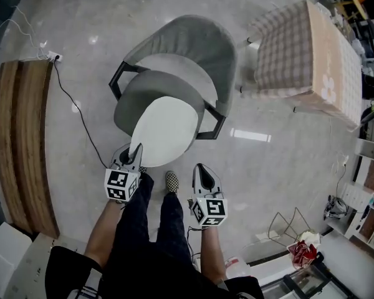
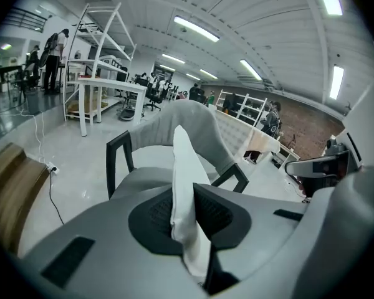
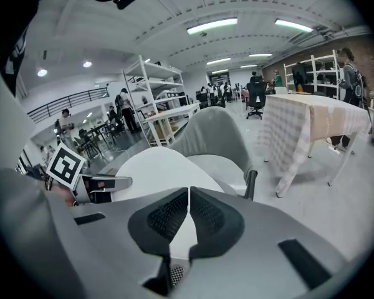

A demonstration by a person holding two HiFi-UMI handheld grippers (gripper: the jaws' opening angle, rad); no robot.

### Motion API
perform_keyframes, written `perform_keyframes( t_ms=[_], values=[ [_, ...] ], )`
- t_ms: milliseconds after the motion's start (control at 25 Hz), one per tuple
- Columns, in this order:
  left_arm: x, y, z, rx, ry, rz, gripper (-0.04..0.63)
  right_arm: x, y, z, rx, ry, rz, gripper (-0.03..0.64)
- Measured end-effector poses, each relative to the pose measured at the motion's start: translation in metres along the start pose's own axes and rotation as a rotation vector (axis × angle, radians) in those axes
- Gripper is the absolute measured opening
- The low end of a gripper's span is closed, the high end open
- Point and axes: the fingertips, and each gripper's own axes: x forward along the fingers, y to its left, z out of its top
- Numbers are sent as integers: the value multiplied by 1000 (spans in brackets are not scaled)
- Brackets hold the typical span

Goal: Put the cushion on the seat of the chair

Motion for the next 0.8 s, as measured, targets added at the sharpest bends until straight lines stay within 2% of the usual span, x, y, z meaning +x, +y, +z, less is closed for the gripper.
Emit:
perform_keyframes(
  t_ms=[400, 800],
  values=[
    [19, 63, -26, -56, 1, 42, 52, 47, 31, -17, -40, 70, 42, 32],
    [40, 117, -60, -110, 37, 69, 52, 99, 59, -35, -57, 131, 72, 32]
  ],
)
